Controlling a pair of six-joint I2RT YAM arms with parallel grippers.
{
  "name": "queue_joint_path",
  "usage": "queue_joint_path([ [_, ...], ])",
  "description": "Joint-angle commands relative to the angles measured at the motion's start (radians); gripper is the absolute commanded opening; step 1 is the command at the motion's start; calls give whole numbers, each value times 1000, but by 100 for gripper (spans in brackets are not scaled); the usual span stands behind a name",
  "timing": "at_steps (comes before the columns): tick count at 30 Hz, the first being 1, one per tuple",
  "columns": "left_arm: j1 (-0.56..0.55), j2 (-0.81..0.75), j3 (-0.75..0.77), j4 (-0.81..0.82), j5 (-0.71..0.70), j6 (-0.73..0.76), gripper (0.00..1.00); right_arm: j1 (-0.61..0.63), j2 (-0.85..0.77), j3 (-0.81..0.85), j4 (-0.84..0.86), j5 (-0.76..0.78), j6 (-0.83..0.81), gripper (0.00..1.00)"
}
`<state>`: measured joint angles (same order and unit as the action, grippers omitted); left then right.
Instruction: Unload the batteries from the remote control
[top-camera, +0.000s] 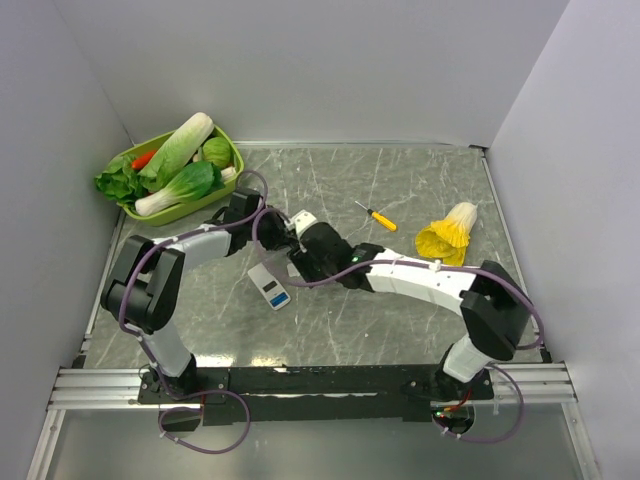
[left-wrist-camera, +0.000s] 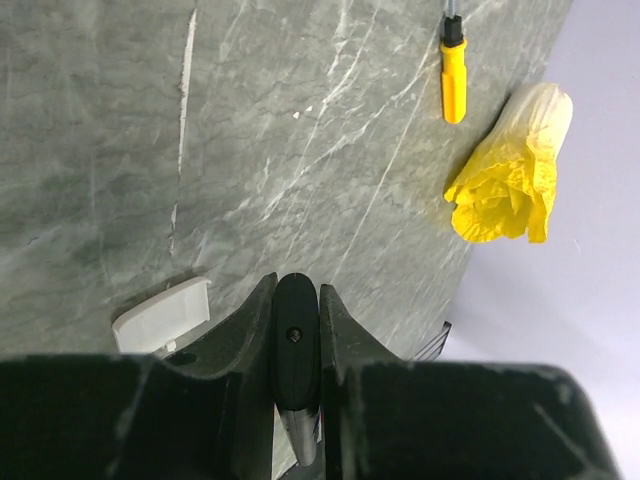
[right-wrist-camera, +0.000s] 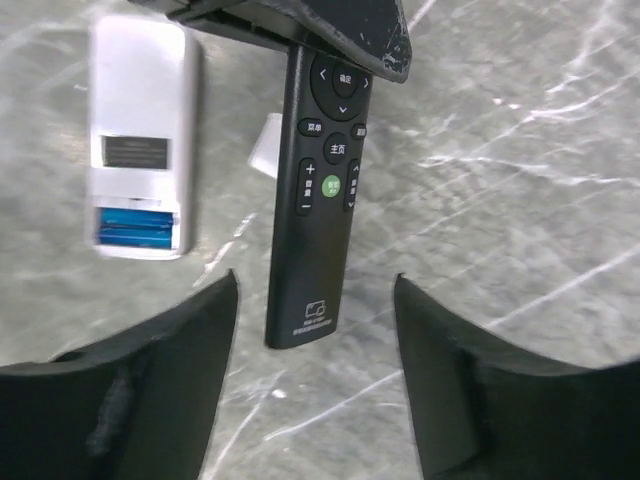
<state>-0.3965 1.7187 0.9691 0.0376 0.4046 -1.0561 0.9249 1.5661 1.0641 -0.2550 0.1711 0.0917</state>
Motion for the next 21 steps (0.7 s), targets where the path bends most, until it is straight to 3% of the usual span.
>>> queue_joint_path([
  [1, -5, -33, 46, -34, -3, 1, 1, 55, 74, 69, -75, 221, -41, 62],
  [6, -4, -39, 57, -76, -20, -4, 1, 91, 117, 82, -72, 275, -41, 56],
  [11, -4, -30, 36, -13, 39, -47, 1, 115, 175, 116, -90, 370, -27, 45],
  [14, -4, -34, 31, -2, 57, -53, 1, 115, 176, 103, -70, 375, -18, 24],
  [15, -4, -36, 29, -1, 59, -51, 2, 115, 173, 99, -66, 370, -15, 12],
  [17, -4, -54, 19, 11, 62, -47, 12, 115, 155, 88, -56, 369, -6, 0],
  [18, -4, -62, 13, 28, 80, -47, 34, 106, 144, 82, -46, 355, 6, 0],
  [21, 15, -108, -30, 99, 91, -53, 74, 72, 75, 47, -1, 228, 29, 0],
])
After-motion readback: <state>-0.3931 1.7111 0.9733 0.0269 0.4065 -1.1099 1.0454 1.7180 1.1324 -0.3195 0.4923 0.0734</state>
